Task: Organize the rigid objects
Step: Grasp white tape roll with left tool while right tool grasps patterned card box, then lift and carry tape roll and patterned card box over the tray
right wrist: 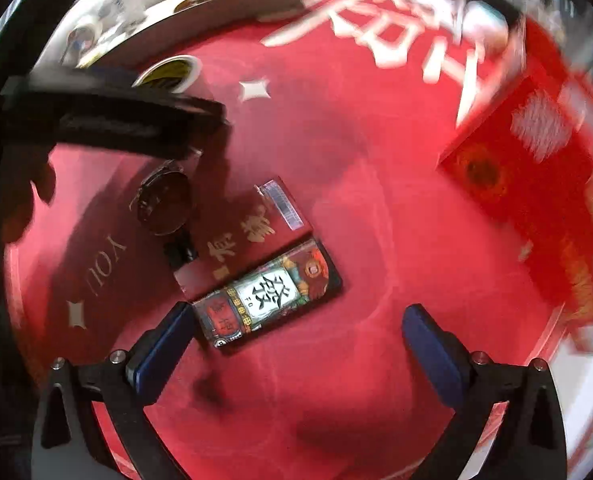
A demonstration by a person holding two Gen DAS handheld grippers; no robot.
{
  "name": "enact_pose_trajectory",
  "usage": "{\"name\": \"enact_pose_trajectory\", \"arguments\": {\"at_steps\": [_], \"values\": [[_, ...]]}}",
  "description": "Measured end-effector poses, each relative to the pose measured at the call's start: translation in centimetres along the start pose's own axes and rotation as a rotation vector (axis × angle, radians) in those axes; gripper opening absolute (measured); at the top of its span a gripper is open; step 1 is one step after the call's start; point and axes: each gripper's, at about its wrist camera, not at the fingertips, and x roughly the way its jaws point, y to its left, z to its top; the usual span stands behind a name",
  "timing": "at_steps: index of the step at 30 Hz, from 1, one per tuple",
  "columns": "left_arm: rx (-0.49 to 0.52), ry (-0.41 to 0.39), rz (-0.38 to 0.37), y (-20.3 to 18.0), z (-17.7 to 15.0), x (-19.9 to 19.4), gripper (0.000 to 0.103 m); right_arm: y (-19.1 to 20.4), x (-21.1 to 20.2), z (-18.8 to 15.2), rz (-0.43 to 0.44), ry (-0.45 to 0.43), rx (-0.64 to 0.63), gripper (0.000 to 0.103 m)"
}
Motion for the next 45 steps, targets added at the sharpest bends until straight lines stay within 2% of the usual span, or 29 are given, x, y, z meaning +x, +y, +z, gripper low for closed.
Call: {"name": "enact_pose_trajectory", "arguments": {"at_steps": [2, 4, 10, 11, 13, 14, 15, 17, 20, 23, 24, 25, 29, 34, 38, 45], "values": [[-0.006, 0.002, 0.002, 0.0, -0.1, -0.1, 0.103, -0.1, -0.1, -0.2, -0.002, -0.006, -0.018, 0.103], [-0.018, 0.007, 0.006, 0.0, 0.1, -0.1, 0.103, 0.1, -0.1, 0.2, -0.004, 0.025, -0.043, 0.103], [-0.046, -0.011, 0.019, -0.1, 0.1, -0.1, 0.103, 3.5, -0.9, 1.8, -0.093, 0.02, -0.346, 0.103], [-0.05, -0.012, 0.02, 0.0, 0.1, -0.1, 0.103, 3.8, -0.9, 1.9, -0.092, 0.025, -0.373, 0.102], [-0.054, -0.005, 0.022, 0.1, 0.0, -0.3, 0.103, 4.4, -0.6, 2.0, -0.066, 0.046, -0.385, 0.093], [-0.055, 0.006, 0.022, 0.2, 0.0, -0.3, 0.103, 4.9, -0.5, 2.5, -0.017, 0.066, -0.367, 0.075], [-0.055, 0.019, 0.022, 0.2, 0.1, -0.3, 0.102, 4.4, -0.6, 2.6, 0.053, 0.089, -0.323, 0.072], [-0.048, 0.038, 0.018, 0.1, 0.3, -0.2, 0.101, 4.4, -0.8, 2.2, 0.041, 0.076, -0.285, 0.072], [-0.016, 0.033, 0.007, -0.3, 0.4, -0.6, 0.09, 4.1, -1.0, 1.7, 0.026, 0.064, -0.181, 0.072], [0.036, 0.015, -0.012, -0.7, -0.3, -1.4, 0.068, 2.7, -1.4, 1.0, 0.002, 0.075, -0.064, 0.072], [0.054, 0.01, -0.019, -0.7, -0.5, -1.7, 0.056, 2.6, -1.5, 0.5, -0.008, 0.087, -0.011, 0.072], [0.074, 0.006, -0.025, -0.5, -0.9, -2.0, 0.052, 2.1, -1.4, 0.5, -0.015, 0.095, 0.024, 0.072], [0.114, 0.036, -0.039, 0.7, -2.7, -3.2, 0.052, 1.9, -1.8, -1.0, -0.046, 0.12, 0.196, 0.072], [0.131, 0.097, -0.045, 2.9, -5.9, -4.8, 0.052, 2.4, -2.2, -2.2, -0.061, 0.149, 0.302, 0.072], [0.104, 0.067, -0.028, 3.8, -8.5, -5.8, 0.052, 4.1, -2.5, -3.2, -0.072, 0.161, 0.343, 0.072], [0.089, 0.041, -0.023, 4.2, -9.3, -6.1, 0.052, 4.1, -2.4, -2.6, -0.086, 0.139, 0.391, 0.074]]}}
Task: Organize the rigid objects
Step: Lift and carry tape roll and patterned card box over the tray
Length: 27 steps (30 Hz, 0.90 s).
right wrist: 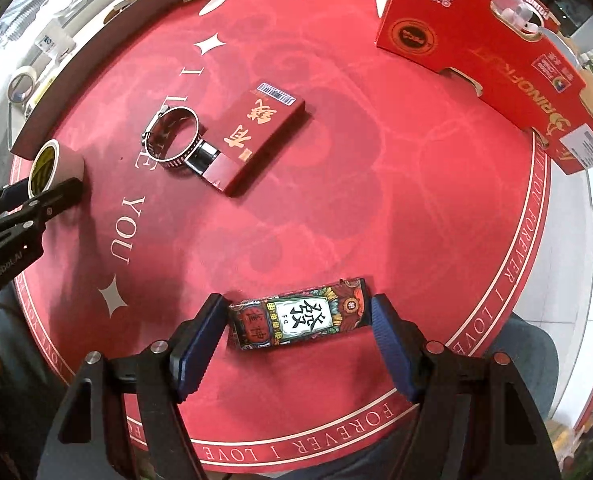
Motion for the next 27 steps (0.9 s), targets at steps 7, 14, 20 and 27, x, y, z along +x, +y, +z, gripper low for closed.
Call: {"name": "enact_pose_trajectory", "arguments": {"at_steps": [7, 14, 20, 27], "values": [[-0.007, -0.013, -0.002, 0.1, -0.3, -0.1, 0.052, -0.3, 0.2, -0.8, -0.006, -0.006, 0.035, 0.074], [-0.006, -0.021, -0.009, 0.0, -0.2, 0.1, 0.052, -0.8, 0.0, -0.8, -0.01, -0.009, 0.062, 0.074], [-0.038, 0.009, -0.055, 0.6, -0.1, 0.0, 0.052, -1.1, -0.2, -1.1, -0.01, -0.011, 0.089, 0.073], [-0.106, 0.025, -0.09, 1.9, -0.1, -0.4, 0.052, -1.5, -0.1, -1.0, -0.003, 0.001, 0.109, 0.073]]}}
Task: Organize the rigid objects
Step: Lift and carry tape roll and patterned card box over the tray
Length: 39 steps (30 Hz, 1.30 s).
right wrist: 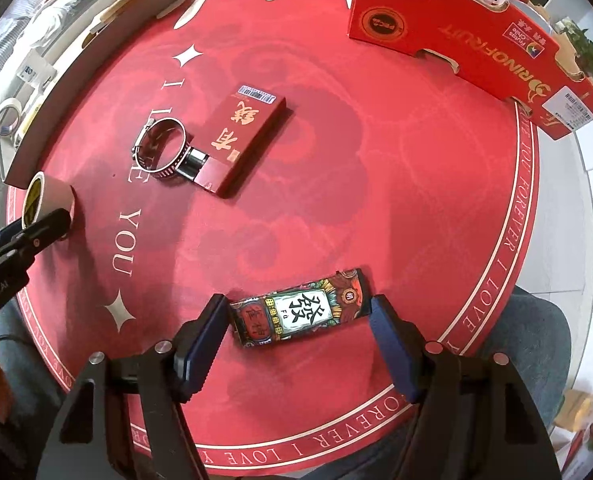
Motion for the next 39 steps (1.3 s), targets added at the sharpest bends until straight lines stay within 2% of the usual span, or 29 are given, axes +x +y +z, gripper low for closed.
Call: {"name": "enact_pose_trajectory", "arguments": {"at_steps": [9, 17, 21, 27, 35, 39], "values": [[-0.003, -0.098, 0.015, 0.3, 0.6, -2.9, 0.052, 0.5, -2.0, 1.0, 0.047, -0.041, 0.005, 0.073], [-0.041, -0.191, 0.025, 1.9, 3.3, -6.8, 0.052, 1.2, -6.1, 4.0, 0.153, -0.128, 0.049, 0.073], [-0.075, -0.224, 0.018, 3.0, 5.3, -8.8, 0.052, 3.1, -9.1, 5.8, 0.162, -0.202, 0.008, 0.073], [-0.108, -0.319, 0.051, 4.7, 8.5, -12.6, 0.052, 6.4, -13.4, 9.0, 0.197, -0.308, -0.057, 0.073], [-0.218, -0.457, 0.091, 8.7, 13.6, -17.8, 0.052, 10.8, -18.1, 14.5, 0.251, -0.425, -0.112, 0.073], [-0.267, -0.47, 0.132, 10.8, 15.5, -17.7, 0.052, 13.2, -19.4, 17.1, 0.268, -0.454, -0.142, 0.073]]}}
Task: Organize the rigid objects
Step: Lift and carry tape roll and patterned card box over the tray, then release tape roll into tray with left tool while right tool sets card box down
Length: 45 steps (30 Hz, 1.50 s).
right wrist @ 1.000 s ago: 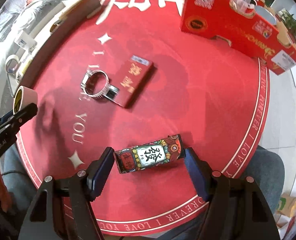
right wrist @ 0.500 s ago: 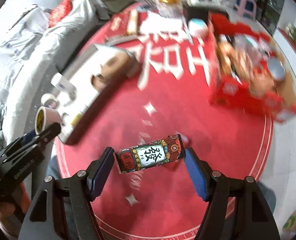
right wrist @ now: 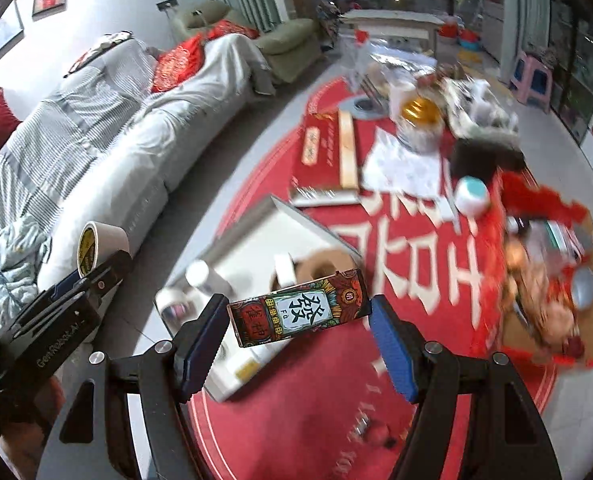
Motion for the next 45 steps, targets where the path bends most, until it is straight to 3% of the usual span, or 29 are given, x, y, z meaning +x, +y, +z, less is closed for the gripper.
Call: {"name": "enact_pose_trajectory", "arguments": {"at_steps": [6, 9, 16, 27, 36, 45], "values": [[-0.024, 0.089, 0.058, 1.8, -1.6, 5.1, 0.052, 2.2, 4.1, 2.2, 0.009, 0.025, -0.04, 0.073], [-0.026, 0.166, 0.071, 2.0, -3.6, 8.3, 0.052, 2.5, 7.7, 1.6, 0.009, 0.082, -0.041, 0.073], [-0.024, 0.263, 0.096, 1.7, -7.2, 12.3, 0.052, 1.8, 13.5, -0.8, -0.001, 0.208, -0.02, 0.073], [-0.017, 0.287, 0.111, 1.8, -7.3, 14.8, 0.052, 1.8, 16.3, -0.2, -0.021, 0.234, -0.045, 0.073], [-0.009, 0.279, 0.083, 0.9, -4.8, 17.9, 0.052, 2.0, 17.9, 1.0, -0.029, 0.228, -0.045, 0.073], [0.009, 0.258, 0.086, 0.6, -3.5, 18.4, 0.052, 2.1, 19.1, 2.4, -0.038, 0.219, -0.042, 0.073]]}}
